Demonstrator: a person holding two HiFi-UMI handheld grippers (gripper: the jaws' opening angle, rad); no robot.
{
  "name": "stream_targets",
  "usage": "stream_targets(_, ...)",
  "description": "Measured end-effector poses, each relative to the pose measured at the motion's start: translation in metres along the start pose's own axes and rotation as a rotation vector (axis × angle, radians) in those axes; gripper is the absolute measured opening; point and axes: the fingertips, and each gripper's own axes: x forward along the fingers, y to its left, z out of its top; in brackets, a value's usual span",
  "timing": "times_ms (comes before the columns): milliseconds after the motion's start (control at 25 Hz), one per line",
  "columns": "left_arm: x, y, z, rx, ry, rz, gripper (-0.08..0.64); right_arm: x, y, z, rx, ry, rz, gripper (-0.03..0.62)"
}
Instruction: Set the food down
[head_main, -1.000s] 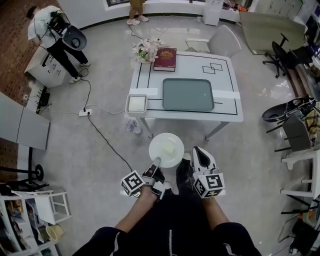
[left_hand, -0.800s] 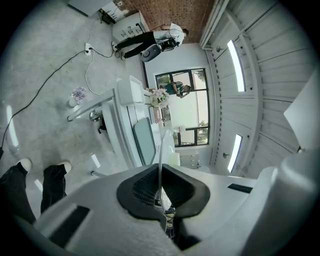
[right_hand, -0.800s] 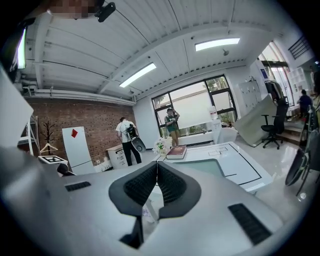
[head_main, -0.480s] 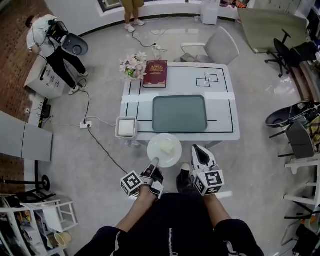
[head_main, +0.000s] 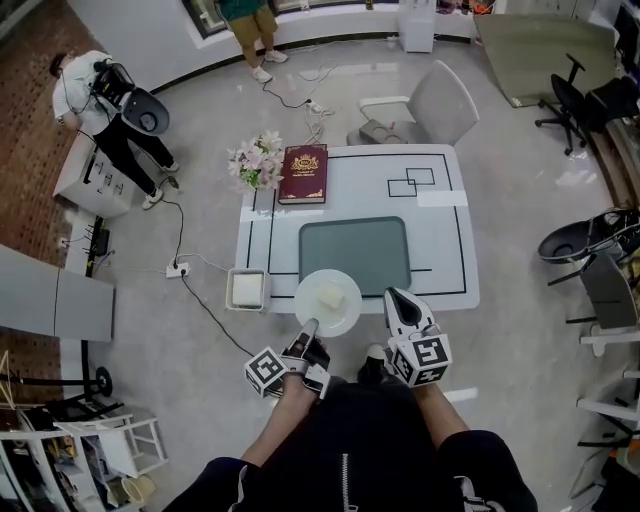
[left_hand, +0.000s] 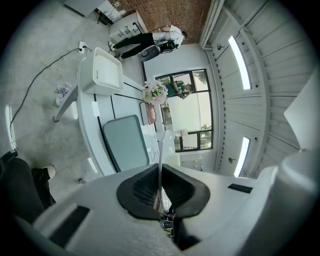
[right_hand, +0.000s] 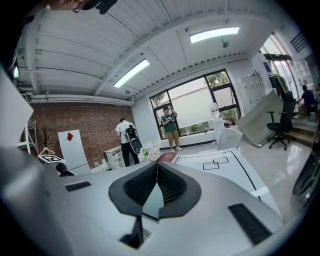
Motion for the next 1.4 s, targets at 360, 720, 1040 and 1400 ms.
stream_targets(360,0.039,-0.005,0.002,-0.003,0.012,0.003,0.014,0.02,-0.031,0.007,0.013,0.012,-0.01,0.009)
stream_targets(720,0.066,-0.005,-0.004,-0.004,0.021,0.016,0.014,0.024,-0.055,0.009,0.025,0.022,-0.02,0.009)
stream_targets(1040,0.074,-0.01,-0.011,0.004,0.027,0.032,0.014,0.02,-0.067,0.01,0.038,0.028,-0.016,0.009)
stream_targets(1400,0.069,-0.003,-0.011,-0.005,0.037,0.046,0.014,0.024,-0.054,-0.002,0.049,0.049,0.001,0.009)
